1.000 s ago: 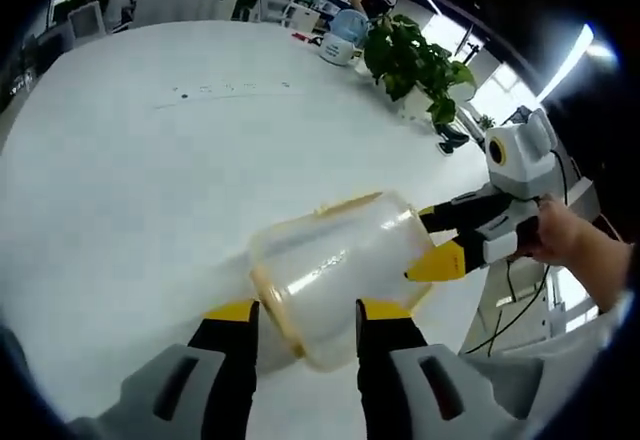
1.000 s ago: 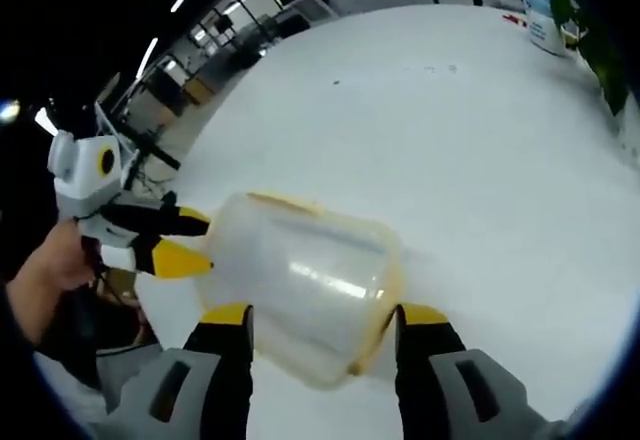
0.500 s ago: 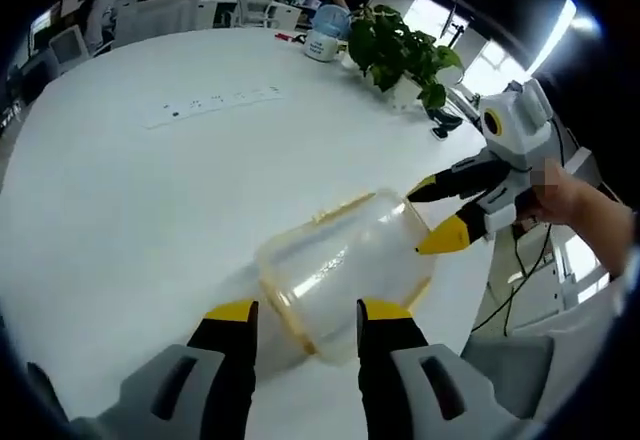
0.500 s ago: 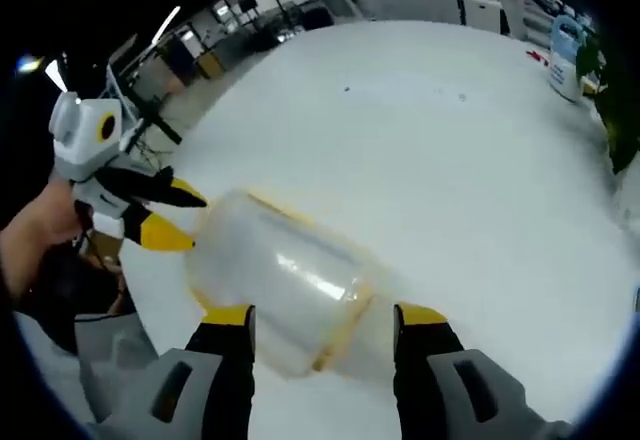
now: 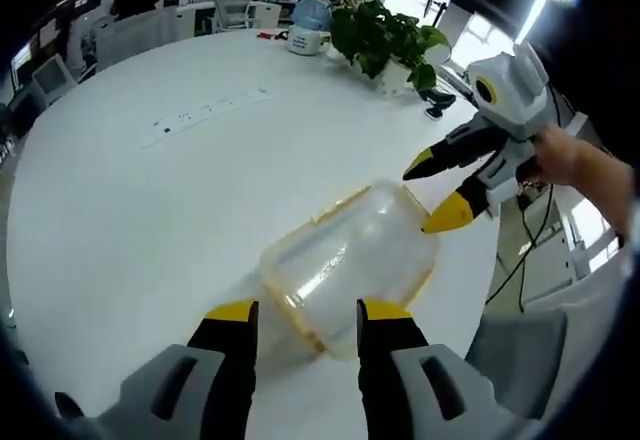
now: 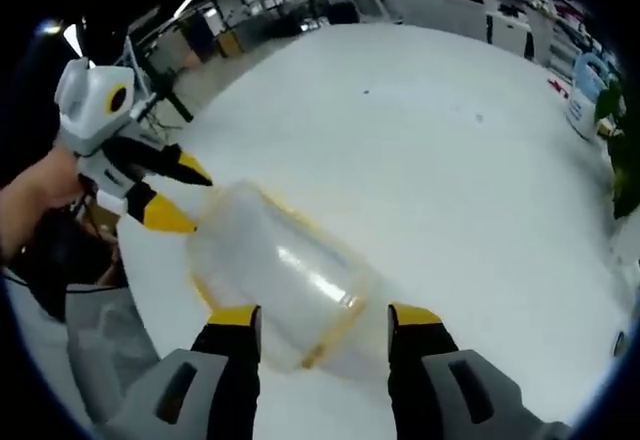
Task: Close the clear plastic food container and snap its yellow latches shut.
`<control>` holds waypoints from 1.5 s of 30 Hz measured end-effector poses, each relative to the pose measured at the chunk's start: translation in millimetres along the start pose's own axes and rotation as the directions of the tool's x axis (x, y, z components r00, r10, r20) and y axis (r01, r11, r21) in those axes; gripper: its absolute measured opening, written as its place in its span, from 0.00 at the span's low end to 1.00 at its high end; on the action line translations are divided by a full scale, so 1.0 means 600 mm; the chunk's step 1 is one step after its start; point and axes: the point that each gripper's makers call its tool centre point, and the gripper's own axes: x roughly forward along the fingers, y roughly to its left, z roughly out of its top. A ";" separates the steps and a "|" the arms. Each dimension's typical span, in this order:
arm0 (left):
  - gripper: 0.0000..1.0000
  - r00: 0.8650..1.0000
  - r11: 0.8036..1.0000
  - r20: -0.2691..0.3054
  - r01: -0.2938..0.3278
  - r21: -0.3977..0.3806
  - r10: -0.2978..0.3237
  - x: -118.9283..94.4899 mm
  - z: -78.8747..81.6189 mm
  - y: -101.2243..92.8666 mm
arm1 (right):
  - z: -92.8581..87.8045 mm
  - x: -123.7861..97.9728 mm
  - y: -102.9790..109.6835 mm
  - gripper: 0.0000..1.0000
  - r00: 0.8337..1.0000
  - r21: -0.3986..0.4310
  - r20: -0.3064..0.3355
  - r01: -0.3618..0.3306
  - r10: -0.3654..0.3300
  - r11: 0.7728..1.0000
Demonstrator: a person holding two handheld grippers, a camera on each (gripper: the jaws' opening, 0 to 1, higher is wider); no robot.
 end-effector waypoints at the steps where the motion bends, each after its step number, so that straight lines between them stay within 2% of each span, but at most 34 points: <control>1: 0.40 1.000 1.000 -0.005 0.002 0.011 -0.002 0.000 0.000 -0.001 | -0.001 0.000 0.002 0.50 1.000 -0.014 -0.007 -0.004 0.004 1.000; 6: 0.39 1.000 0.997 -0.017 -0.001 0.075 0.002 -0.001 0.005 0.000 | -0.006 0.000 0.007 0.50 0.999 -0.079 -0.044 -0.023 0.020 0.997; 9: 0.39 1.000 0.996 -0.021 0.006 0.093 -0.004 -0.003 0.006 -0.002 | -0.007 0.000 0.007 0.48 0.998 -0.151 -0.059 -0.024 0.015 0.988; 14: 0.38 0.999 0.990 -0.035 -0.001 0.139 0.006 -0.004 0.005 0.004 | -0.008 0.002 0.015 0.46 0.996 -0.182 -0.078 -0.053 0.039 0.982; 18: 0.38 1.000 0.989 -0.023 0.009 0.151 -0.006 -0.003 0.012 0.002 | -0.006 0.003 0.014 0.46 0.996 -0.227 -0.090 -0.047 0.027 0.973; 23: 0.38 0.999 0.973 -0.036 0.019 0.230 -0.011 -0.003 0.014 -0.002 | 0.000 0.002 0.017 0.47 0.995 -0.272 -0.091 -0.062 0.039 0.960; 26: 0.38 0.999 0.968 -0.039 0.027 0.248 -0.018 -0.002 0.015 -0.004 | -0.001 0.003 0.017 0.46 0.994 -0.282 -0.103 -0.072 0.044 0.957; 30: 0.38 0.999 0.950 -0.034 0.045 0.310 -0.037 -0.003 0.022 -0.013 | -0.002 0.003 0.014 0.46 0.990 -0.378 -0.140 -0.071 0.018 0.923; 33: 0.39 0.997 0.940 -0.047 0.067 0.333 -0.054 -0.002 0.023 -0.020 | 0.002 0.003 0.019 0.46 0.990 -0.371 -0.139 -0.082 0.032 0.925; 37: 0.39 0.996 0.918 -0.064 0.081 0.387 -0.061 -0.001 0.026 -0.024 | 0.005 0.004 0.023 0.46 0.987 -0.418 -0.155 -0.093 0.030 0.904; 41: 0.39 0.995 0.893 -0.084 0.091 0.441 -0.060 0.000 0.027 -0.028 | 0.009 0.003 0.028 0.45 0.986 -0.437 -0.159 -0.109 0.043 0.893; 43: 0.37 0.993 0.868 -0.098 0.102 0.485 -0.062 0.001 0.027 -0.030 | 0.014 0.003 0.024 0.44 0.987 -0.483 -0.159 -0.106 0.032 0.869; 45: 0.37 0.992 0.861 -0.106 0.109 0.497 -0.065 0.003 0.028 -0.031 | 0.011 0.003 0.025 0.44 0.984 -0.489 -0.172 -0.117 0.036 0.864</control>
